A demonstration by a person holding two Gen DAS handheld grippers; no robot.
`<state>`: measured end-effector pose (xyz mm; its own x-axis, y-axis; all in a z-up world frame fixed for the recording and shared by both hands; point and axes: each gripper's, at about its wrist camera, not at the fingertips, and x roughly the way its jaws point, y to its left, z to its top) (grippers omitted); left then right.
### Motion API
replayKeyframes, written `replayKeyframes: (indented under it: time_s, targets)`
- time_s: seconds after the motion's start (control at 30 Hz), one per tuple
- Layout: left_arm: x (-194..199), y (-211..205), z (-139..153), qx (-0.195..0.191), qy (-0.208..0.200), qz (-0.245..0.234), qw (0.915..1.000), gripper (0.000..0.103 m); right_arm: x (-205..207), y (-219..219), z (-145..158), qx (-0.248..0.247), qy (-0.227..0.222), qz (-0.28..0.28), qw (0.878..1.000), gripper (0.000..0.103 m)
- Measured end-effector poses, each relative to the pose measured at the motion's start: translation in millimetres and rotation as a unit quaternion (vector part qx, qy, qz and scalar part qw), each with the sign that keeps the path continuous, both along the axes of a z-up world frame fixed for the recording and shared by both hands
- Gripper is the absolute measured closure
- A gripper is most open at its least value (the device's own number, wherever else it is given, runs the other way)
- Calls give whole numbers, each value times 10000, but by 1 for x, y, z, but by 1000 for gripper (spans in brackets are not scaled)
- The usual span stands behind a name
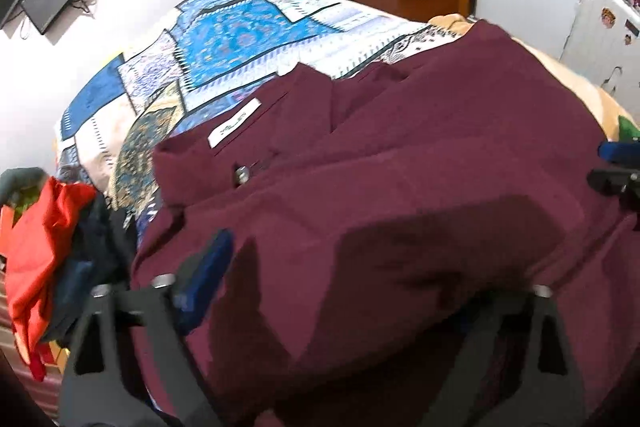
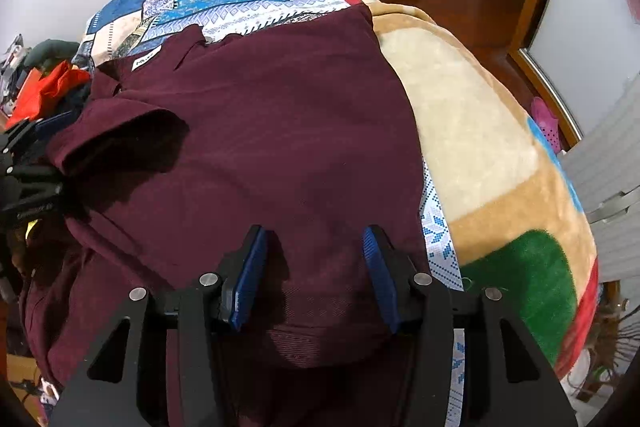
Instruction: Fold large clothes
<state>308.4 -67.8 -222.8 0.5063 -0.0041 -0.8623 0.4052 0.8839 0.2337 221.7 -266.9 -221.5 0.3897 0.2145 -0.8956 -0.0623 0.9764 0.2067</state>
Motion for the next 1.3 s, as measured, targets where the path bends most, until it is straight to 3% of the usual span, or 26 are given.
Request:
replayKeyframes:
  time_s: [0.07, 0.1, 0.13, 0.2, 0.33, 0.5, 0.7, 0.9, 1.07, 1.13, 1.27, 1.3]
  targets:
    - [5, 3, 5, -188, 4, 123, 9997, 52, 1, -2, 2, 10, 66, 9, 10000, 56]
    - [6, 7, 9, -308, -16, 202, 9993, 71, 1, -3, 2, 23, 85, 17, 10000, 56]
    - [8, 14, 15, -485, -19, 323, 9983, 79, 2, -4, 4, 54, 109, 23, 9999, 56]
    - [11, 31, 28, -899, -76, 597, 9941, 89, 6, -6, 6, 103, 131, 11, 9999, 56]
    - [6, 84, 63, -1664, -330, 1229, 9778, 97, 15, -8, 23, 79, -114, -42, 9999, 56]
    - [-12, 154, 98, -2444, -583, 1958, 9479, 100, 27, 7, 43, 16, -469, 73, 9989, 56]
    - [-44, 201, 105, -2528, -829, 2449, 9323, 100, 37, 37, 30, -28, -346, 362, 9987, 56]
    - [-66, 224, 62, -2176, -433, 2813, 9336, 96, 41, 61, -2, -518, 98, 707, 9961, 56]
    - [-88, 242, 16, -2020, -2, 3101, 9290, 84, 34, 66, -3, -729, 41, 796, 9942, 56]
    - [-99, 256, -2, -2204, 239, 3212, 9207, 78, 34, 65, -3, -705, 66, 767, 9945, 56]
    - [-117, 277, -31, -3044, 752, 3327, 8894, 76, 33, 67, -2, -686, 74, 701, 9952, 56]
    - [-120, 280, -33, -3116, 784, 3366, 8852, 70, 34, 68, -3, -698, 73, 694, 9951, 56]
